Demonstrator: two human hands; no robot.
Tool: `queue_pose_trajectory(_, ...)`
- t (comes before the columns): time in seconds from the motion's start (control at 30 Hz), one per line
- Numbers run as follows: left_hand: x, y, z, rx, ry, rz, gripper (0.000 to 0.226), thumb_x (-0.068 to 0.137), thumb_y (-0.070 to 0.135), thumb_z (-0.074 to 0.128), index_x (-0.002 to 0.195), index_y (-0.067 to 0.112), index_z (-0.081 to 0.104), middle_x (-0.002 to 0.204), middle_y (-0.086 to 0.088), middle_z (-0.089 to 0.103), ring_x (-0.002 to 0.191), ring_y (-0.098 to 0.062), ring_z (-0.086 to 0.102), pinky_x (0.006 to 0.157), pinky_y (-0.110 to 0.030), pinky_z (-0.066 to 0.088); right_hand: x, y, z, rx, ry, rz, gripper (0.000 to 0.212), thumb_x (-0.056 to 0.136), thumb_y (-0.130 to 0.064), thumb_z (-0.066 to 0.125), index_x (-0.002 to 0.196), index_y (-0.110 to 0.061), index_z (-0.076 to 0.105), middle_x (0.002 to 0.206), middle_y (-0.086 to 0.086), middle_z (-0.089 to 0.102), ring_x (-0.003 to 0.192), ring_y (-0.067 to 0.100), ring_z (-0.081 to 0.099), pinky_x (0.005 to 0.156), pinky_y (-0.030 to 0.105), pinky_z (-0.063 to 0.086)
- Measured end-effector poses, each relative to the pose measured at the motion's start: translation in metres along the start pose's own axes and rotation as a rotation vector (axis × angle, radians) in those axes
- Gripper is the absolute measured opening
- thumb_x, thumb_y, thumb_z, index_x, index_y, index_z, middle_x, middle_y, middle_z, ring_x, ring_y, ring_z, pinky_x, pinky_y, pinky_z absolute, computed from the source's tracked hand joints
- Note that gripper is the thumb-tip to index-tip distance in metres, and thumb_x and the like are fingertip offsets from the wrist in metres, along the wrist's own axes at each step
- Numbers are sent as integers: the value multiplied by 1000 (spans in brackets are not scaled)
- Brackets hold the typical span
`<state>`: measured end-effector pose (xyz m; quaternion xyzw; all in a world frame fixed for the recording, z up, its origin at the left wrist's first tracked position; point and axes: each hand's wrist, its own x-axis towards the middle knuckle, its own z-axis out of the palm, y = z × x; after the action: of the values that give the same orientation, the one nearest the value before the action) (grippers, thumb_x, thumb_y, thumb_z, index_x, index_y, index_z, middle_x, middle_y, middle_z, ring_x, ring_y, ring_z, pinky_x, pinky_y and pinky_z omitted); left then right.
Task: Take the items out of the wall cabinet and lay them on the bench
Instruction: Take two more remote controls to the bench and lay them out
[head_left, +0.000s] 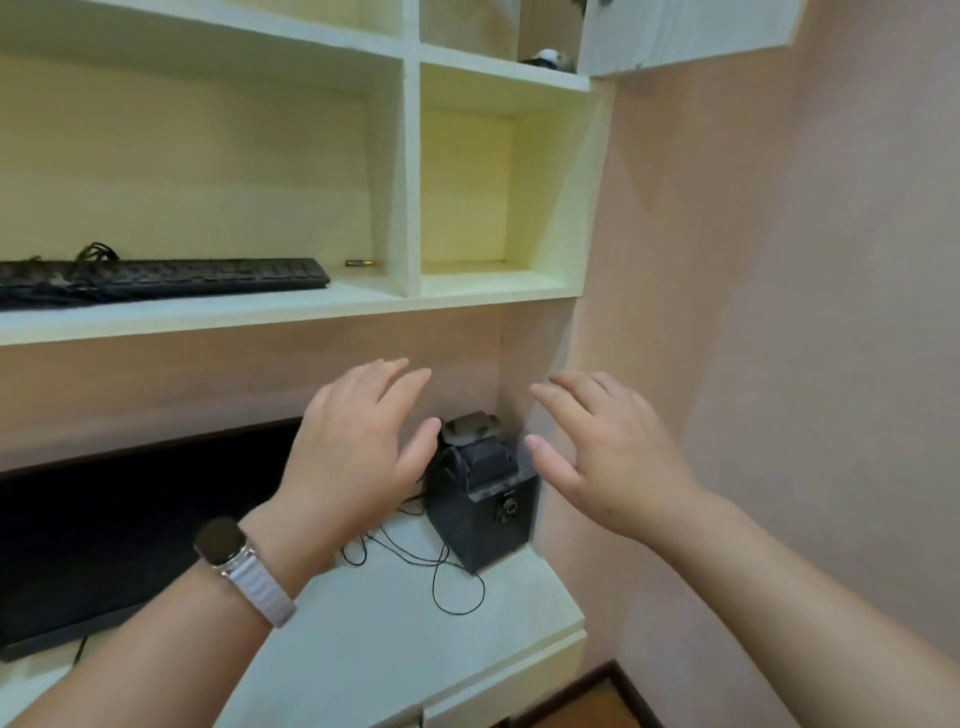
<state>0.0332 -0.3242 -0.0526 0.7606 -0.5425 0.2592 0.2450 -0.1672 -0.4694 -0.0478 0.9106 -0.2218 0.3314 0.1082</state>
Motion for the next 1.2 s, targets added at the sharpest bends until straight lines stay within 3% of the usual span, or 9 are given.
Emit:
queue_pose_trajectory(0.3,109,-8,11,35,77,20,55,87,48,43,133,20,56,136,-5,56,126,-26,49,101,-47,38,93,54,2,-23,37,-59,56,90,-50,41,128,-15,60,131,7,60,121,27,52,94,42,44)
queue_pose_trajectory(0.67,236,25,16,119,286,64,54,86,48,45,130,19,57,133,-5,58,123,-24,50,97,-40,39,210,135,-15,-25,254,-215,56,87,-51,42,123,-14,63,124,9,63,112,30,56,84,40,47)
queue_pose_trajectory(0.9,294,20,-1,79,398,136,54,87,47,48,132,18,56,134,-4,56,123,-22,48,99,-44,40,291,157,-35,-94,329,-305,55,83,-45,44,119,-8,63,118,13,63,103,35,59,78,43,52)
queue_pose_trajectory(1.03,343,25,-23,60,449,251,52,86,44,50,130,16,57,130,-5,58,119,-27,53,95,-47,46,329,163,-49,-52,320,-265,51,85,-43,50,123,-10,59,122,10,59,106,33,56,80,42,51)
queue_pose_trajectory(1.2,407,30,-53,40,353,269,53,86,41,50,134,19,52,133,-2,55,124,-24,48,100,-45,43,360,159,-49,82,253,-162,41,91,-44,50,127,-25,52,124,-1,53,113,22,48,85,38,46)
